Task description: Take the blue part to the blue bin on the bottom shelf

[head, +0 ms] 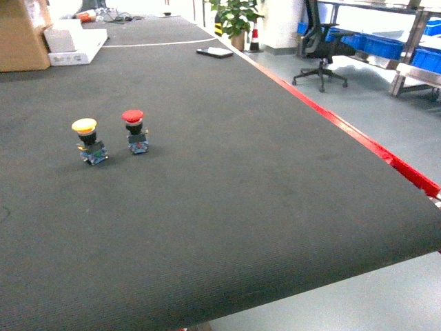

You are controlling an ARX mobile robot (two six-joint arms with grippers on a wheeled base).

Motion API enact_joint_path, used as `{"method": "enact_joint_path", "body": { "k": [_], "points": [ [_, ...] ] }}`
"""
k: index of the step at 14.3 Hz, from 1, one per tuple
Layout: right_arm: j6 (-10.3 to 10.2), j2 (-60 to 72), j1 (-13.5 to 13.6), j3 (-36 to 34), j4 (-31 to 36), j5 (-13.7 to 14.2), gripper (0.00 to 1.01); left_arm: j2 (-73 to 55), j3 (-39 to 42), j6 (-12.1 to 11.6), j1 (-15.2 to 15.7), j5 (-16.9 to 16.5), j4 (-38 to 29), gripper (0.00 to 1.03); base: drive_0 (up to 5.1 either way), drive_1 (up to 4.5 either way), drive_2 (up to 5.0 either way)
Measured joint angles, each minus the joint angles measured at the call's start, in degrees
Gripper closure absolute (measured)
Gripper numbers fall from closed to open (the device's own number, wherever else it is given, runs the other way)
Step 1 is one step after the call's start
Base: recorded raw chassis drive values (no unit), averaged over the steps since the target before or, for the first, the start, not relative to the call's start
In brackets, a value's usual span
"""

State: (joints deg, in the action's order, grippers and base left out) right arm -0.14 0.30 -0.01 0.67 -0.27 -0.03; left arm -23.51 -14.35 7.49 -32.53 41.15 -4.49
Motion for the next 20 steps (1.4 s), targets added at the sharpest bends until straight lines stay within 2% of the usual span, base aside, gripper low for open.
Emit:
{"method": "enact_joint_path", "body": {
  "k": [20],
  "points": [
    [0.0, 0.0, 0.0, 0.0, -0.02, 0.0, 0.03, 0.0, 0.0, 0.0, 0.0, -0.02, 0.0, 0.6, -1.6, -1.56, -1.6]
  ]
}}
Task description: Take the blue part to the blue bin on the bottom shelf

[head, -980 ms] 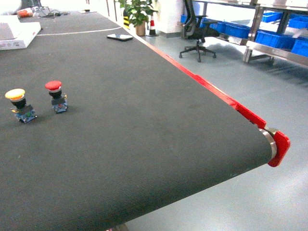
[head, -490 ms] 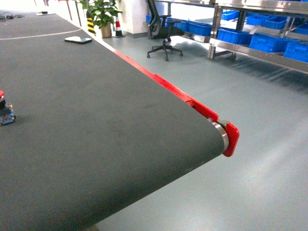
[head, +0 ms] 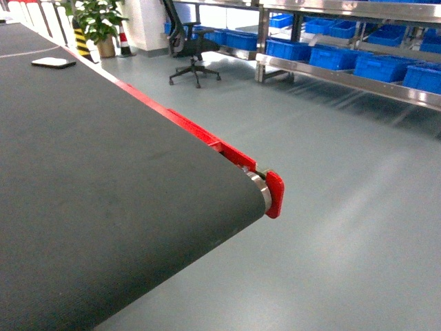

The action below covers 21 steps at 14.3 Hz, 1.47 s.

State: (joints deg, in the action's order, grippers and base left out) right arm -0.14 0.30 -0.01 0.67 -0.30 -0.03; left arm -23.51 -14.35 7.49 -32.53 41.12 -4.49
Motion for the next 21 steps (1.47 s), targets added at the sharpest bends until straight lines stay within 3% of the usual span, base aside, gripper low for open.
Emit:
{"method": "enact_joint_path", "body": {
  "k": [21],
  "points": [
    [0.0, 0.0, 0.0, 0.0, 0.02, 0.0, 0.03, 0.0, 0.0, 0.0, 0.0, 0.0, 0.0, 0.6, -1.5, -1.53, -1.5]
  ]
}}
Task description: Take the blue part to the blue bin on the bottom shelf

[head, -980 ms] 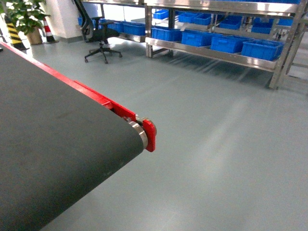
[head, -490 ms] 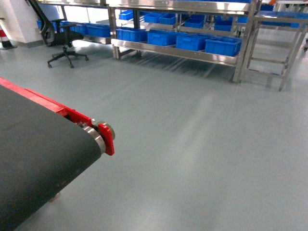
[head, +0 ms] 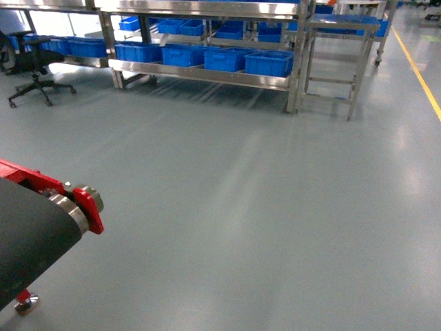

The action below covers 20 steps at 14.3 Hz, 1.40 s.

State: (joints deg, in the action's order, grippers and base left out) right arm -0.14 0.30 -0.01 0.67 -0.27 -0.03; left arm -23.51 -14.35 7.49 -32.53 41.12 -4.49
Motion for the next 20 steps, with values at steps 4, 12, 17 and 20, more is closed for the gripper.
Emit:
{"method": "enact_joint_path", "body": {
  "k": [4, 12, 17, 20],
  "points": [
    [0.0, 0.0, 0.0, 0.0, 0.0, 0.0, 0.03, 0.0, 0.0, 0.0, 0.0, 0.0, 0.0, 0.6, -1.5, -1.53, -1.5],
    [0.0, 0.0, 0.0, 0.0, 0.0, 0.02, 0.03, 0.0, 0.0, 0.0, 0.0, 0.0, -0.02, 0.6, -1.6, -1.65, -1.6],
    [0.0, 0.0, 0.0, 0.0, -0.02, 0.09, 0.03, 0.02, 0.0, 0.0, -0.26, -0.15, 0.0, 0.6, -1.7, -1.72, -1.7],
    [0.0, 0.0, 0.0, 0.0, 0.13, 0.04, 0.03, 0.2, 0.0, 0.0, -0.22, -0.02, -0.24, 0.6, -1.7, -1.72, -1.7]
  ]
}}
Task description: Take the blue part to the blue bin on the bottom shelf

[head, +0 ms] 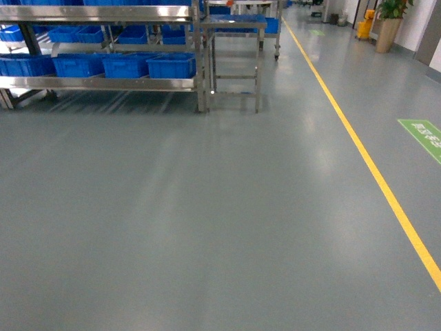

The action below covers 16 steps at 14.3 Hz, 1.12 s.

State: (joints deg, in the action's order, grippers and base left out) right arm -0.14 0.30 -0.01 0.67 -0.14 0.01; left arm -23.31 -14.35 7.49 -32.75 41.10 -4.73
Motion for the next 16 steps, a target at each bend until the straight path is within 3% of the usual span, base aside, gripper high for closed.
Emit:
{"method": "enact_joint_path", "body": {
  "k": [7, 16],
  "points": [
    [0.0, 0.0, 0.0, 0.0, -0.11, 0.0, 0.03, -0.2, 0.02, 0.0, 0.0, 0.0, 0.13, 0.6, -1.7, -1.72, -1.7],
    [0.0, 0.0, 0.0, 0.0, -0.09, 0.0, 0.03, -0.13, 0.04, 0.0, 0.0, 0.04, 0.04, 0.6, 0.1, 4.38, -4.3]
  ]
}}
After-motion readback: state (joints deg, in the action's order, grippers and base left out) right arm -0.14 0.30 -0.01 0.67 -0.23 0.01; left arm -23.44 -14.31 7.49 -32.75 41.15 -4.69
